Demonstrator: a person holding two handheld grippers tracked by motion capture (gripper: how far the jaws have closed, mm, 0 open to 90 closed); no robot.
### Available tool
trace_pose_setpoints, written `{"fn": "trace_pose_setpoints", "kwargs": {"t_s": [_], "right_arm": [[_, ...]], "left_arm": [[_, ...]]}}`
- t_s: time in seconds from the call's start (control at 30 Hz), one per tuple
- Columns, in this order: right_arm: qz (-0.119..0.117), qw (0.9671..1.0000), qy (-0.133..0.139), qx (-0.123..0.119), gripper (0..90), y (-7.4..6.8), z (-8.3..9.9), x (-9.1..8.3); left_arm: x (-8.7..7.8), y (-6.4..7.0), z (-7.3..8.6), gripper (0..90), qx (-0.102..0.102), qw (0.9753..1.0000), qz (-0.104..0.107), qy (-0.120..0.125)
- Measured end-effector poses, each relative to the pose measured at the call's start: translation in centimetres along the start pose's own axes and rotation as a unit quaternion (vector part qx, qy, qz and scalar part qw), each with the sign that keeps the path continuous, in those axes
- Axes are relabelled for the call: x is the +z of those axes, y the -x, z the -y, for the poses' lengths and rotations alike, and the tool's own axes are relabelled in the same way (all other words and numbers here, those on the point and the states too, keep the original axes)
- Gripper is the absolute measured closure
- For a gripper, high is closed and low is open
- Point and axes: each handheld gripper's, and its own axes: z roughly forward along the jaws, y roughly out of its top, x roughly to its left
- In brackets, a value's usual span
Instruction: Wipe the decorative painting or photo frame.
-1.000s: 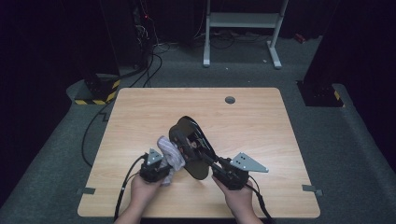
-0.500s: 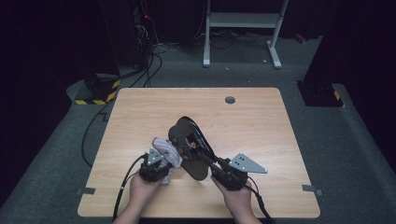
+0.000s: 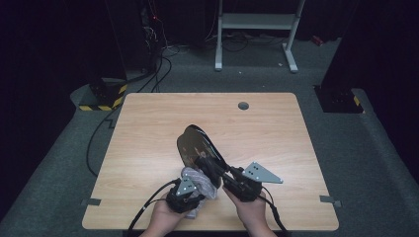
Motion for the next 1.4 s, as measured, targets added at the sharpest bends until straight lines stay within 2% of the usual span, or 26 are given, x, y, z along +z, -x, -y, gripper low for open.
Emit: {"fn": "trace_pose_setpoints", "kwargs": {"t_s": [0.17,0.33,0.43,0.53,0.7,0.87,1.0,1.13,1.23,1.3,1.4], "right_arm": [[0.003,1.0000,0.000,-0.002,77.3,0.0,0.0,0.0],[0.004,1.0000,-0.001,-0.002,77.4,0.0,0.0,0.0],[0.005,1.0000,-0.001,-0.002,77.5,0.1,0.0,-0.1],[0.006,1.0000,-0.003,0.000,77.8,0.2,0.1,-0.1],[0.007,1.0000,-0.004,-0.001,77.9,0.2,0.1,0.0],[0.009,0.9999,-0.005,0.000,78.0,0.3,0.1,0.0],[0.009,0.9999,-0.005,0.000,78.0,0.3,0.1,0.0],[0.009,1.0000,-0.005,0.001,78.0,0.3,0.1,0.0],[0.010,0.9999,-0.004,0.000,78.0,0.3,0.1,0.0],[0.010,0.9999,-0.005,0.000,78.0,0.3,0.1,0.0],[0.010,0.9999,-0.004,0.001,78.0,0.3,0.1,0.0]], "left_arm": [[-0.4,1.3,-0.6,67.9,0.020,0.9995,0.020,0.017],[-1.0,1.7,-1.2,67.8,0.021,0.9984,0.029,0.044],[-1.4,1.2,-1.3,67.6,0.014,0.9976,0.029,0.061],[-1.9,0.1,-1.3,67.5,-0.015,0.9963,0.028,0.080],[-2.4,-2.2,-0.8,67.5,-0.044,0.9944,0.003,0.096],[-2.3,-5.4,-0.1,67.4,-0.067,0.9928,-0.052,0.085],[-2.5,-8.0,0.2,67.4,-0.089,0.9880,-0.103,0.073],[-2.8,-10.3,0.2,67.2,-0.106,0.9807,-0.151,0.065],[-2.6,-11.1,0.4,67.1,-0.112,0.9781,-0.168,0.052],[-2.2,-11.2,0.7,67.2,-0.113,0.9787,-0.166,0.040],[-2.0,-10.6,0.8,67.3,-0.110,0.9819,-0.151,0.034]]}}
